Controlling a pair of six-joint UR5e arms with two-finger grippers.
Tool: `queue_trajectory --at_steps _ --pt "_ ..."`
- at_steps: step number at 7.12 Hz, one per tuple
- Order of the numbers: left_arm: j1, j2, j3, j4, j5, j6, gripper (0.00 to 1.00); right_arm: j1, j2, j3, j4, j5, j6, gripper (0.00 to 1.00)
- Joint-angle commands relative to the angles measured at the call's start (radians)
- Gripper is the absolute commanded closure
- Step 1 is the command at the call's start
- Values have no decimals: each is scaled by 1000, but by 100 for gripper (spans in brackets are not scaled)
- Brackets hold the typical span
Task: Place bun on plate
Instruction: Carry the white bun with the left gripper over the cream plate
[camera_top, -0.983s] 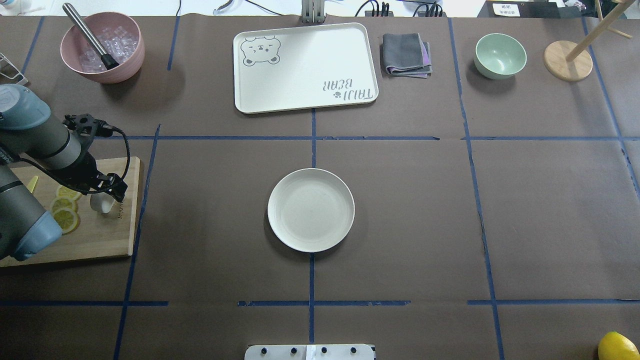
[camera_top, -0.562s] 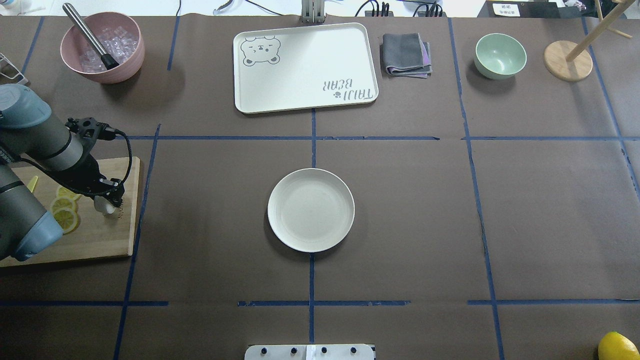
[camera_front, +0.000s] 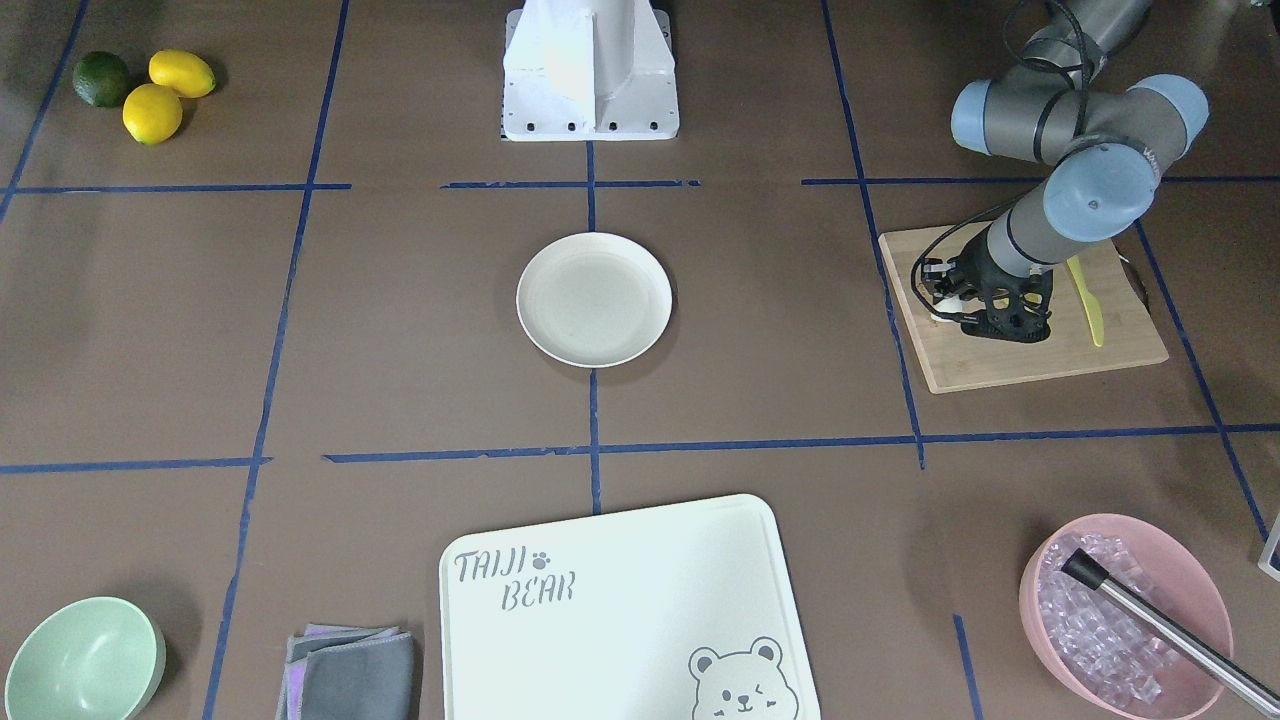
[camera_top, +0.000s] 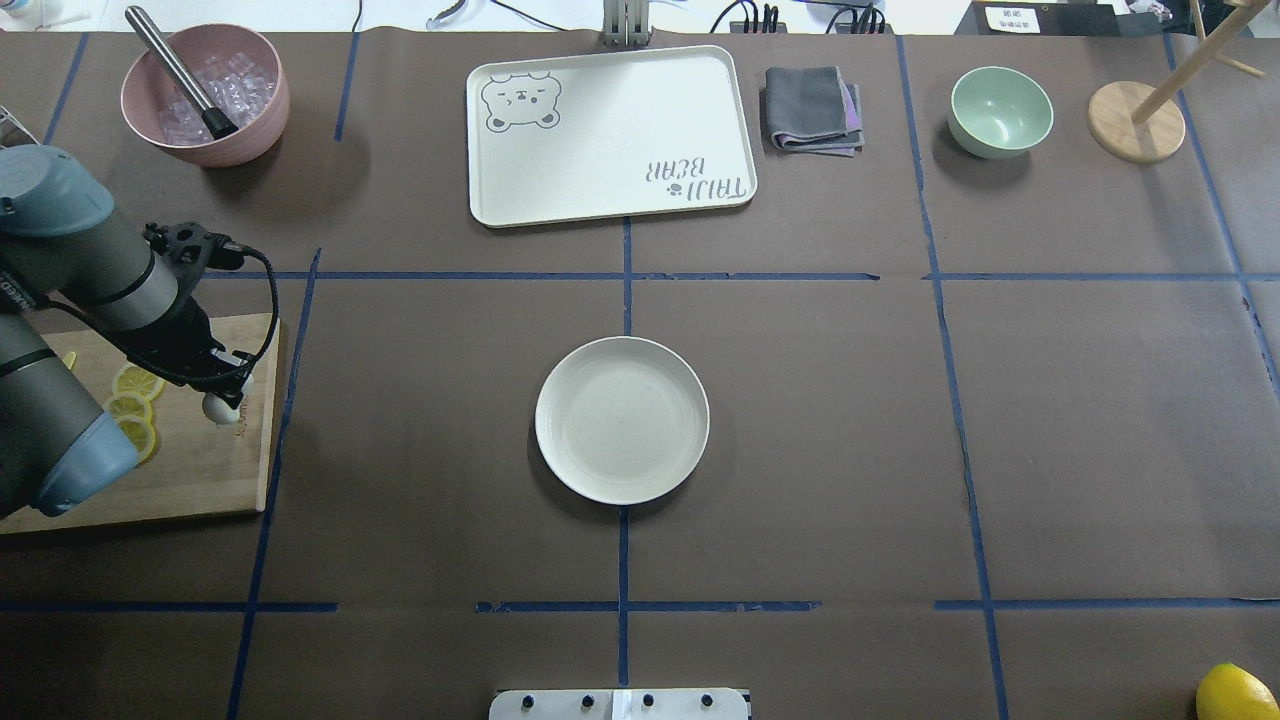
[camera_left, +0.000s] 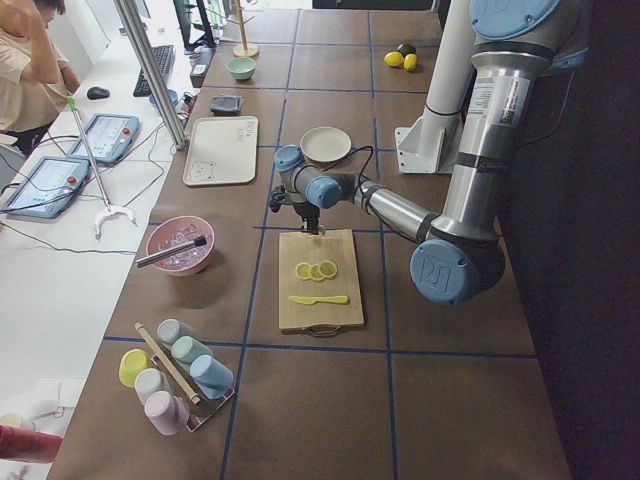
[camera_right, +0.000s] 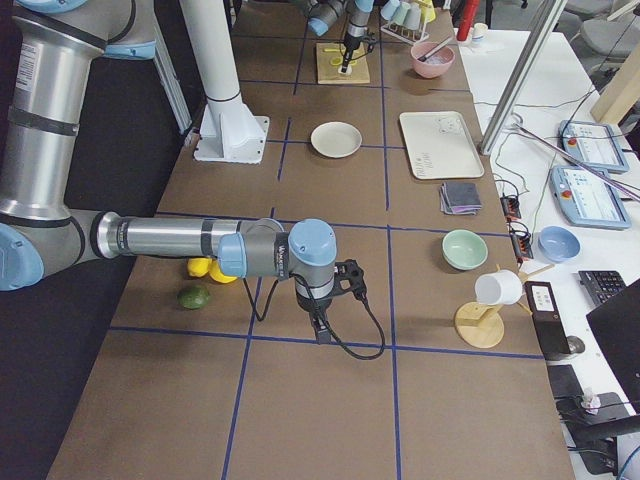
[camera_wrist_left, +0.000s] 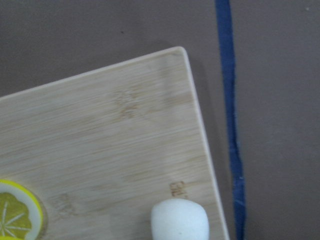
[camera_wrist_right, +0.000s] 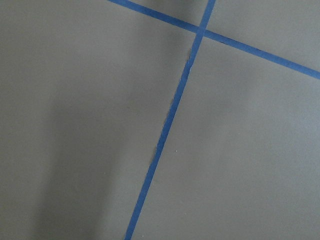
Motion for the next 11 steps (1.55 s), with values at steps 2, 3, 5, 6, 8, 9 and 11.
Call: queue_trajectory --at_steps 2,3,5,6,8,9,11 --pt "30 -270 -12 129 2 -272 87 0 -1 -2 0 0 1 0" --pt "106 -370 21 128 7 -410 85 0 -1 -2 0 0 2 0" --pt "213 -589 190 116 87 -566 84 0 -1 -3 0 0 7 0" --pt "263 -634 262 108 158 -572 79 0 -3 -3 0 2 8 0" --pt "304 -667 336 62 191 -588 80 0 -3 -9 0 2 7 0" --pt "329 -684 379 32 206 -589 81 0 -3 -10 0 0 7 0" --pt "355 -705 450 -39 206 -591 81 0 -5 -11 0 0 8 0"
